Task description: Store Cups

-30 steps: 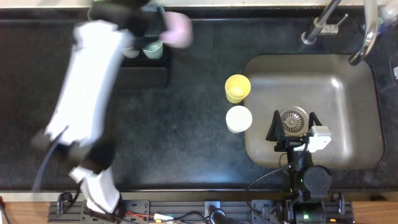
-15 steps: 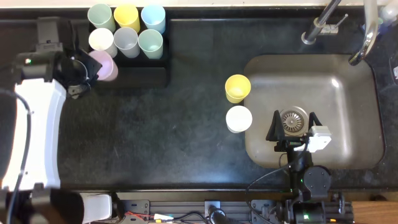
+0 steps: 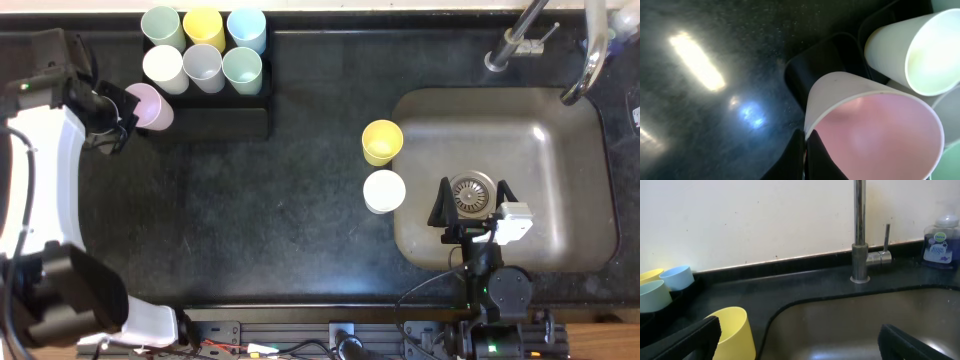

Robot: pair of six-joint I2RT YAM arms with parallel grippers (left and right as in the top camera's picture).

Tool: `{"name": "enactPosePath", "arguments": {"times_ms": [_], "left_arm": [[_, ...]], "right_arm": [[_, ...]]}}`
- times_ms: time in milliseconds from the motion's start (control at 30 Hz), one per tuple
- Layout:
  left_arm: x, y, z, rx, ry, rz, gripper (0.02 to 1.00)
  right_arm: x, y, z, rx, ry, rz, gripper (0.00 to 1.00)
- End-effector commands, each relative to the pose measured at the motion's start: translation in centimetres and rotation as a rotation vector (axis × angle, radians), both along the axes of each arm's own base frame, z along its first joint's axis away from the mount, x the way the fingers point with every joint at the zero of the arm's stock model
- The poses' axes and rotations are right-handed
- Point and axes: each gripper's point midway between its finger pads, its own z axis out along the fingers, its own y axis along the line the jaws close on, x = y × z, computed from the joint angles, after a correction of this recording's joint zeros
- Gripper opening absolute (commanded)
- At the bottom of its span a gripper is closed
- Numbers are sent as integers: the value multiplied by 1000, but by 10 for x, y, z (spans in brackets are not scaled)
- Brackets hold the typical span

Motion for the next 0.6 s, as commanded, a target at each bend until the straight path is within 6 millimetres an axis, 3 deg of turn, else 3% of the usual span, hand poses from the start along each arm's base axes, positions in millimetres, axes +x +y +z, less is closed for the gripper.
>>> {"name": "enactPosePath", "arguments": {"times_ms": [33,233,600], "left_arm": [[14,0,-4,-23,-20,2,36],[26,3,-11,-25,-6,2,36],[24,6,-35,-26,63,7,36]], "right_arm": [[0,0,-3,4,-1,1,996],[0,0,-3,4,-1,1,998],[0,0,-3,4,-1,1,998]]}}
